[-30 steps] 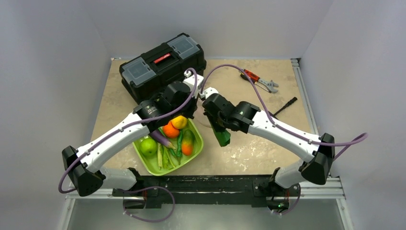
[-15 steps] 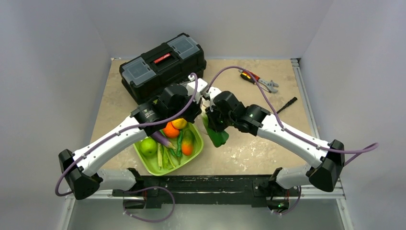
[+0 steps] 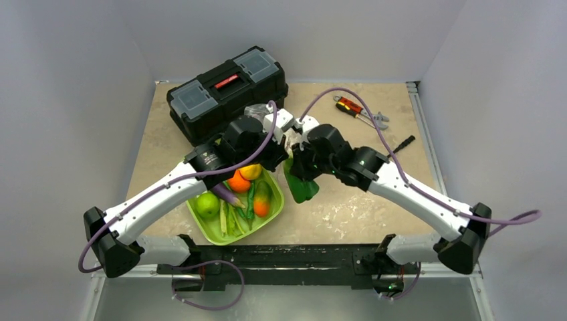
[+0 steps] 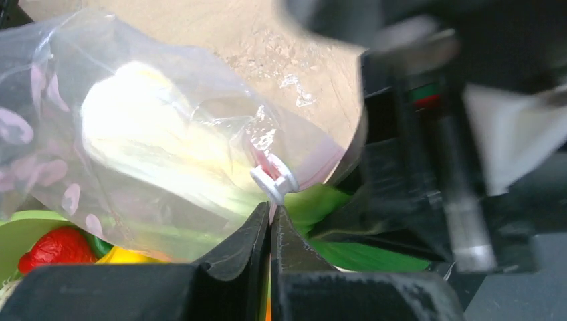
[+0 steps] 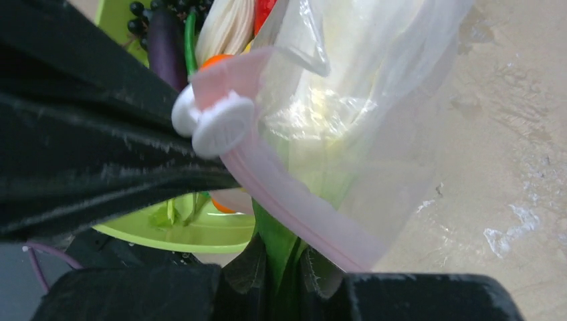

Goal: Place the food in the zip-top bag and seal the zipper
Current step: Place the fake vegetable in the zipper food storage bag.

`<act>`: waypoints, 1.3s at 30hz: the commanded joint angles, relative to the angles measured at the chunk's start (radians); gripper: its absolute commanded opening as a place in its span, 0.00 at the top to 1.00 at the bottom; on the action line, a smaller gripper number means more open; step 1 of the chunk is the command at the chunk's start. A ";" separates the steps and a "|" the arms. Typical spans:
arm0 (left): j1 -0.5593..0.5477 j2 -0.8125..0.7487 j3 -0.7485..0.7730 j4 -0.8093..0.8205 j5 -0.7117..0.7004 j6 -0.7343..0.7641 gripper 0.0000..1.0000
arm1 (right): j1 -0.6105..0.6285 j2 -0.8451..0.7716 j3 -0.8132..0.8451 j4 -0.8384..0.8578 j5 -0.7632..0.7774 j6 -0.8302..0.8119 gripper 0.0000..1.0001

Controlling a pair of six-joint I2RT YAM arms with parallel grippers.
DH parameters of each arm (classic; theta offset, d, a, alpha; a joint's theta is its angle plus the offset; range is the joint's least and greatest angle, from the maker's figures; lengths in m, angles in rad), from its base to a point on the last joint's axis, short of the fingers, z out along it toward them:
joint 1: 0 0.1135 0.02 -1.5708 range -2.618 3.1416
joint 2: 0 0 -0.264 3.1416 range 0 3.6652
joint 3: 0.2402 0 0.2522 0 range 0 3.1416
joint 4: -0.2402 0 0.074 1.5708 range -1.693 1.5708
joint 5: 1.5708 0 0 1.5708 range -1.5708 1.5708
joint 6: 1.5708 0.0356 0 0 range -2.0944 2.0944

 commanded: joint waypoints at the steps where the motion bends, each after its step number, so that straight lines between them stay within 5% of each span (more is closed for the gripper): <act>1: -0.005 -0.016 -0.012 0.011 0.043 -0.019 1.00 | -0.003 -0.169 -0.169 0.345 0.037 0.017 1.00; 8: -0.006 -0.015 -0.011 0.027 0.119 -0.034 1.00 | 0.005 -0.231 -0.340 0.667 0.105 -0.049 0.99; 17: -0.006 -0.017 -0.033 0.097 0.288 -0.072 1.00 | 0.032 -0.205 -0.338 0.720 0.212 -0.153 0.92; 26: 0.010 -0.012 -0.044 0.127 0.277 -0.151 1.00 | 0.028 -0.125 -0.293 0.543 0.163 -0.070 0.73; 33: 0.064 -0.023 -0.083 0.166 0.223 -0.230 1.00 | 0.028 -0.119 -0.330 0.541 0.108 0.102 0.36; 39: 0.134 0.014 -0.085 0.182 0.286 -0.323 1.00 | 0.029 -0.142 -0.317 0.370 0.139 0.115 0.22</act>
